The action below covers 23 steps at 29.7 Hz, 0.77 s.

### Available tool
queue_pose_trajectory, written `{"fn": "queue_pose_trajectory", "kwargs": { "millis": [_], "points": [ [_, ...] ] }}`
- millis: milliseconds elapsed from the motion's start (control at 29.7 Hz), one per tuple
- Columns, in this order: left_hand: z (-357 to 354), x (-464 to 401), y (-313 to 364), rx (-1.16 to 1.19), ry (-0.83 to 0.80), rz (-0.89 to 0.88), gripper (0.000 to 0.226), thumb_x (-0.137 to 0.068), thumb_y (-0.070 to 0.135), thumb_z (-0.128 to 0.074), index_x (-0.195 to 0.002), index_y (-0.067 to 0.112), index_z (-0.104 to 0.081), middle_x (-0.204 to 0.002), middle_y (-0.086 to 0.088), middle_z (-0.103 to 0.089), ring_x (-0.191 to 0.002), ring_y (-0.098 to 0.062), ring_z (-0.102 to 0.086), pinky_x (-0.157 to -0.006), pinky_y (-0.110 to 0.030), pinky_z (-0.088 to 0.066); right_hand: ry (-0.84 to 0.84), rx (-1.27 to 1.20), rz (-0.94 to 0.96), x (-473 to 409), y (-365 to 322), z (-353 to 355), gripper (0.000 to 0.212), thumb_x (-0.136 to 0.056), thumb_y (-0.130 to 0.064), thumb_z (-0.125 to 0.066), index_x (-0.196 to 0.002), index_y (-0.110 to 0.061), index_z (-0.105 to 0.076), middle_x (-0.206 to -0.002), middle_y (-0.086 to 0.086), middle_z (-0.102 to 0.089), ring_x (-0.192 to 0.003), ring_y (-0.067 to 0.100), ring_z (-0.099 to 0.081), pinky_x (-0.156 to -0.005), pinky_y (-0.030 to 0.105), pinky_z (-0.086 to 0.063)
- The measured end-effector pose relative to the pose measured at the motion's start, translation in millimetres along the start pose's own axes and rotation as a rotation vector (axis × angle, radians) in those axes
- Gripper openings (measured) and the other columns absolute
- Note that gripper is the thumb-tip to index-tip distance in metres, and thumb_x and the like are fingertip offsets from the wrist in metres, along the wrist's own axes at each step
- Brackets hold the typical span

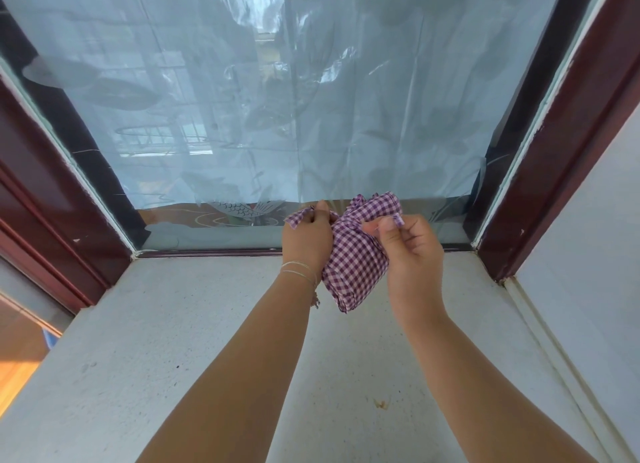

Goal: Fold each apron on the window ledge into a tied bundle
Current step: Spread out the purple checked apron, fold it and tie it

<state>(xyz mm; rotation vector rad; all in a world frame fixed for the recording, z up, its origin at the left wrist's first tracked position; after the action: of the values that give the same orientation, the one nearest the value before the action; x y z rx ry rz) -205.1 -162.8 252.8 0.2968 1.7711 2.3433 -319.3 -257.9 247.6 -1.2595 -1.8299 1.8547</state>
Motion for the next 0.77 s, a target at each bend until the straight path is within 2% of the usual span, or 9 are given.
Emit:
{"fn": "queue_pose_trajectory", "kwargs": {
  "millis": [134,235,336,403,504,571,639,706,773],
  "points": [
    [-1,5,-7,0.040,-0.016,0.065,0.042,-0.100,0.041,-0.038,-0.071,0.023,-0.063,-0.079,0.002,-0.064,-0.076,-0.012,-0.058,-0.065,-0.027,-0.043,0.006,0.007,-0.055,-2,7,6,0.019,-0.095,-0.022,-0.052,-0.091,-0.005,-0.061,-0.086,0.002,-0.074,-0.089,0.017,-0.070,-0.087,0.031,-0.053],
    [2,9,-13,0.108,-0.012,0.019,0.038,-0.097,0.051,-0.040,-0.078,0.030,-0.066,-0.085,0.002,-0.069,-0.083,-0.015,-0.064,-0.072,-0.030,-0.050,-0.016,-0.069,-0.183,-11,14,9,0.019,-0.097,-0.019,-0.049,-0.094,-0.001,-0.055,-0.078,0.000,-0.072,-0.071,0.016,-0.070,-0.074,0.031,-0.058],
    [-3,18,-7,0.206,-0.092,-0.079,0.045,-0.082,0.066,-0.043,-0.086,0.031,-0.070,-0.092,0.004,-0.072,-0.091,-0.016,-0.067,-0.082,-0.038,-0.054,0.055,-0.219,-0.357,-19,25,10,0.018,-0.100,-0.020,-0.047,-0.093,-0.006,-0.056,-0.075,0.003,-0.068,-0.060,0.013,-0.066,-0.063,0.027,-0.057],
    [-11,23,-3,0.311,-0.204,-0.111,0.043,-0.080,0.061,-0.045,-0.082,0.028,-0.073,-0.095,0.003,-0.074,-0.096,-0.018,-0.067,-0.089,-0.041,-0.053,0.096,-0.279,-0.439,-22,29,8,0.018,-0.101,-0.021,-0.046,-0.093,-0.007,-0.055,-0.075,0.004,-0.065,-0.059,0.012,-0.064,-0.058,0.026,-0.055],
    [-10,20,-4,0.455,-0.269,-0.068,0.046,-0.097,0.036,-0.044,-0.063,0.025,-0.072,-0.085,0.000,-0.074,-0.087,-0.018,-0.070,-0.078,-0.034,-0.056,0.112,-0.230,-0.395,-22,28,7,0.017,-0.101,-0.021,-0.045,-0.093,-0.009,-0.053,-0.075,0.001,-0.067,-0.064,0.013,-0.066,-0.058,0.026,-0.054],
    [-8,16,-9,0.557,-0.197,0.025,0.050,-0.101,0.030,-0.042,-0.060,0.020,-0.068,-0.077,0.001,-0.073,-0.083,-0.019,-0.069,-0.074,-0.033,-0.054,0.124,-0.202,-0.322,-16,24,4,0.016,-0.101,-0.021,-0.045,-0.092,-0.011,-0.053,-0.078,0.000,-0.071,-0.074,0.016,-0.070,-0.064,0.027,-0.056],
    [-11,16,-13,0.618,-0.077,0.104,0.044,-0.101,0.029,-0.042,-0.065,0.015,-0.063,-0.072,0.002,-0.071,-0.084,-0.021,-0.066,-0.081,-0.039,-0.054,0.186,-0.245,-0.303,-10,24,0,0.016,-0.099,-0.021,-0.048,-0.089,-0.011,-0.056,-0.078,0.001,-0.071,-0.077,0.019,-0.070,-0.072,0.031,-0.057],
    [-14,19,-13,0.655,0.038,0.126,0.042,-0.102,0.029,-0.043,-0.066,0.015,-0.060,-0.069,0.002,-0.070,-0.088,-0.024,-0.066,-0.092,-0.044,-0.052,0.278,-0.335,-0.348,-4,28,-5,0.019,-0.099,-0.022,-0.051,-0.085,-0.011,-0.058,-0.075,0.002,-0.070,-0.074,0.018,-0.068,-0.076,0.035,-0.056],
    [-15,21,-12,0.676,0.137,0.119,0.044,-0.102,0.030,-0.043,-0.064,0.016,-0.061,-0.070,0.002,-0.071,-0.090,-0.023,-0.068,-0.095,-0.045,-0.051,0.329,-0.370,-0.367,-2,28,-11,0.020,-0.098,-0.023,-0.053,-0.083,-0.012,-0.060,-0.074,0.002,-0.069,-0.073,0.018,-0.065,-0.079,0.039,-0.056]
  ]
}}
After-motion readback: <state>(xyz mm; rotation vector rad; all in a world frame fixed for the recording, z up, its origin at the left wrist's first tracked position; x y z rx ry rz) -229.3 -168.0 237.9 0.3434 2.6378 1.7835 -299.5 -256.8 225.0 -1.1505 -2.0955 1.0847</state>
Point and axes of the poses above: each hand's wrist, its own x-axis away from the middle knuckle, its own z-axis out of the back of the hand, y = z × x, the point moved 5 cm from there along -x, towards the middle knuckle
